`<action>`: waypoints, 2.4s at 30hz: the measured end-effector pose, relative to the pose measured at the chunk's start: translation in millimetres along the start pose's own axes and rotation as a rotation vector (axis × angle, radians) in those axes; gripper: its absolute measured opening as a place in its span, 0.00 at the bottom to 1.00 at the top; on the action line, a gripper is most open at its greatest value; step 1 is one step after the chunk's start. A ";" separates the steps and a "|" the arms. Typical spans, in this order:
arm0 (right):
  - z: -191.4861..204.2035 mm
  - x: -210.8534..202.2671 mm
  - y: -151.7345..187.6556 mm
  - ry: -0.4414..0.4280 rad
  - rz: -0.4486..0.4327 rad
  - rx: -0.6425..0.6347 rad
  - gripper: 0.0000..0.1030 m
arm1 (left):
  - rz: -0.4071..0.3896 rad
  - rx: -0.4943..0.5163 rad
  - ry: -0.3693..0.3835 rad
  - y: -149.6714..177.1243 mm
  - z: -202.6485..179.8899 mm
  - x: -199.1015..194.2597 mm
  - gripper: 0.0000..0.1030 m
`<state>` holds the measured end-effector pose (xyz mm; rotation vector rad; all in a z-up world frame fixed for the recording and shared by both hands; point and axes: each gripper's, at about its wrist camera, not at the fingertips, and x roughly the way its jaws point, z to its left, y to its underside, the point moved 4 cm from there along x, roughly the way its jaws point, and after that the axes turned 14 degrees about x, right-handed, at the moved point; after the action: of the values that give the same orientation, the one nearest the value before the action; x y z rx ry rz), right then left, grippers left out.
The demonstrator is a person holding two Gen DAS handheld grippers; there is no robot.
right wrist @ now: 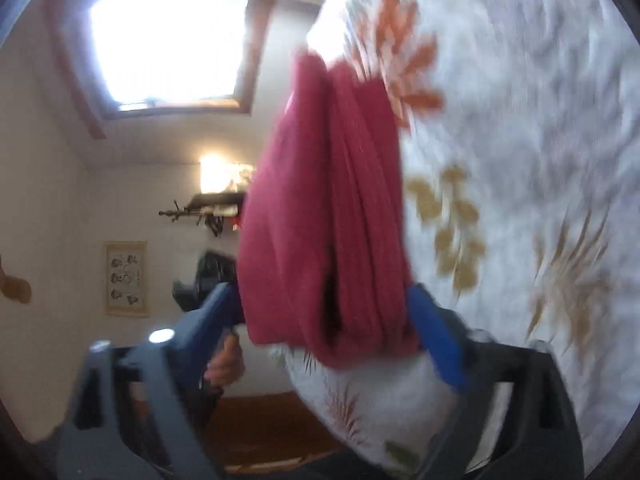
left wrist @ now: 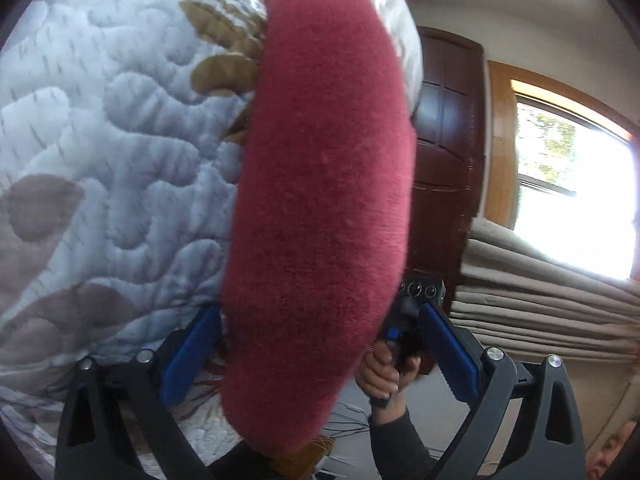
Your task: Fold small clothes
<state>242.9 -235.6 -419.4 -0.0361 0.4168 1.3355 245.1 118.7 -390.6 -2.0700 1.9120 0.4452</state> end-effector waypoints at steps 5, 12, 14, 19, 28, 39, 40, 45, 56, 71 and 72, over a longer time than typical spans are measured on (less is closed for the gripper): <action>2.4 18.2 -68.4 -0.006 0.098 0.019 0.94 | 0.065 0.019 0.038 5.4 -2.3 18.4 0.96; -2.7 70.4 -103.6 0.039 0.241 0.011 0.94 | 0.082 0.005 0.048 -6.6 -0.3 36.9 0.96; 1.7 76.0 -103.2 0.006 0.259 0.006 0.94 | 0.083 0.002 0.053 -8.4 -0.5 41.1 0.96; 23.1 80.3 -102.3 -0.056 0.286 -0.038 0.92 | 0.068 0.000 0.081 -10.9 -5.6 47.6 0.96; 19.2 94.7 -118.3 -0.026 0.292 -0.009 0.67 | 0.037 -0.051 0.107 -18.5 7.4 57.4 0.96; 39.1 64.5 -104.3 -0.001 0.225 -0.059 0.32 | 0.020 -0.071 0.039 -17.4 9.4 63.5 0.33; 43.1 61.5 -101.8 -0.005 0.216 -0.062 0.31 | 0.020 -0.062 0.041 -17.4 4.9 62.7 0.32; 79.2 59.6 -85.1 -0.040 0.183 -0.083 0.31 | 0.028 -0.005 0.048 -21.0 -21.1 45.2 0.30; 154.5 144.0 23.7 -0.049 0.286 -0.240 0.31 | -0.071 0.178 -0.026 37.7 -58.7 -71.8 0.30; 167.9 129.2 65.0 0.233 0.078 -0.348 0.66 | -0.232 0.168 -0.164 118.1 -4.6 -129.0 0.69; 170.7 141.0 62.9 0.253 0.082 -0.354 0.65 | -0.245 0.208 -0.186 120.6 -16.7 -132.7 0.69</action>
<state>254.1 -44.0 -292.3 -0.4906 0.3928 1.4788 115.7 222.8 -320.9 -2.0142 1.5090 0.3508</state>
